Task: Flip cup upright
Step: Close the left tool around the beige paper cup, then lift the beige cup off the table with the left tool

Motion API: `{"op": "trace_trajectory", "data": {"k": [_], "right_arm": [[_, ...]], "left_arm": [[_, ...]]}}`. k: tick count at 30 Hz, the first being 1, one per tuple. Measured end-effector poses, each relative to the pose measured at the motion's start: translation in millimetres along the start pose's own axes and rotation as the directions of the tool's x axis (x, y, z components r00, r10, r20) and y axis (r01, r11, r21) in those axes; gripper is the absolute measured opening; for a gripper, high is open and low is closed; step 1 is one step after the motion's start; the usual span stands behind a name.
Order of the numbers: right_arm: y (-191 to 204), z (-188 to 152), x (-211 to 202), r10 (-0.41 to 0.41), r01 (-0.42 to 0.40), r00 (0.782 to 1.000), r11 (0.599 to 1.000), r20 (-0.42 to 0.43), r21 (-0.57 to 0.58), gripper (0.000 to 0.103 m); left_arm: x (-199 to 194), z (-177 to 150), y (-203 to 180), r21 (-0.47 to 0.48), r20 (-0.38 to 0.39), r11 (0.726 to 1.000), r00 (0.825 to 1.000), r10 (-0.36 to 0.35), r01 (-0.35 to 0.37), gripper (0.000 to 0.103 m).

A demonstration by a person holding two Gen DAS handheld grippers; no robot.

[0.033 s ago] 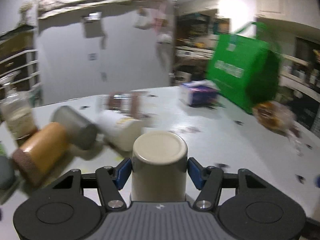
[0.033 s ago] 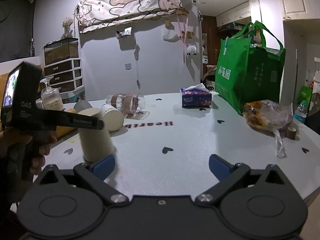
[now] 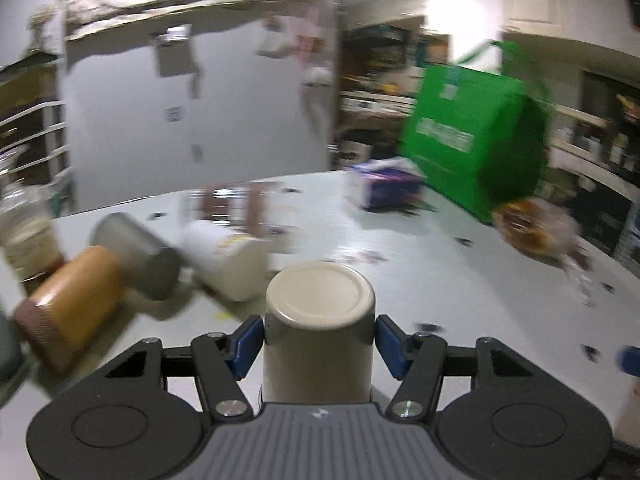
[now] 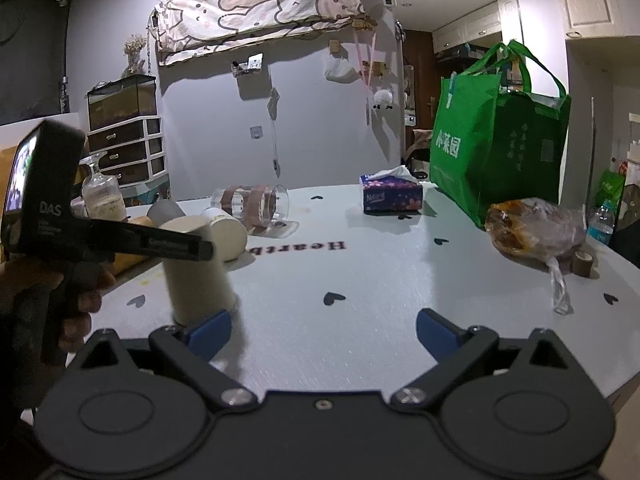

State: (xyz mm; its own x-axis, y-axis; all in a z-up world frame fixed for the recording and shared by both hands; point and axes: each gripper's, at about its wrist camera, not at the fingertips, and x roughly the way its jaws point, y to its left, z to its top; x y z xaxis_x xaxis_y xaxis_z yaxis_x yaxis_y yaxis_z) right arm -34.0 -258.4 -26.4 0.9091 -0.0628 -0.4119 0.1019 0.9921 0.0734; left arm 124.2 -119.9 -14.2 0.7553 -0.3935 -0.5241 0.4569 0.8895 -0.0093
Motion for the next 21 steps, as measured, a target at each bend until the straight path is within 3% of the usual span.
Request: {"op": "trace_trajectory", "data": {"k": [7, 12, 16, 17, 21], "right_arm": [[-6.5, -12.5, 8.0, 0.058, -0.057, 0.994, 0.998, -0.088, 0.019, 0.097], [-2.3, -22.8, 22.7, 0.203, -0.19, 0.961, 0.978, -0.188, 0.082, 0.094], [7.0, -25.8, 34.9, 0.324, -0.304, 0.92, 0.945, -0.222, 0.118, 0.052], [11.1, -26.9, 38.5, 0.342, -0.321, 0.911, 0.939, -0.232, 0.125, 0.043], [23.2, -30.2, 57.9, 0.458, -0.42, 0.849, 0.887, -0.263, 0.191, 0.027]], "left_arm": [[-4.5, -4.5, -40.8, 0.065, -0.033, 0.993, 0.995, -0.099, 0.101, 0.064], [3.0, 3.5, -48.8, 0.104, -0.045, 0.99, 0.995, -0.094, 0.099, 0.068], [6.2, 10.9, -44.9, 0.098, -0.055, 0.989, 0.993, -0.104, 0.109, 0.066], [6.6, 11.8, -42.9, 0.093, -0.058, 0.989, 0.993, -0.107, 0.113, 0.06], [-1.0, 9.6, -36.9, 0.091, -0.065, 0.985, 0.988, -0.138, 0.144, 0.06]]}}
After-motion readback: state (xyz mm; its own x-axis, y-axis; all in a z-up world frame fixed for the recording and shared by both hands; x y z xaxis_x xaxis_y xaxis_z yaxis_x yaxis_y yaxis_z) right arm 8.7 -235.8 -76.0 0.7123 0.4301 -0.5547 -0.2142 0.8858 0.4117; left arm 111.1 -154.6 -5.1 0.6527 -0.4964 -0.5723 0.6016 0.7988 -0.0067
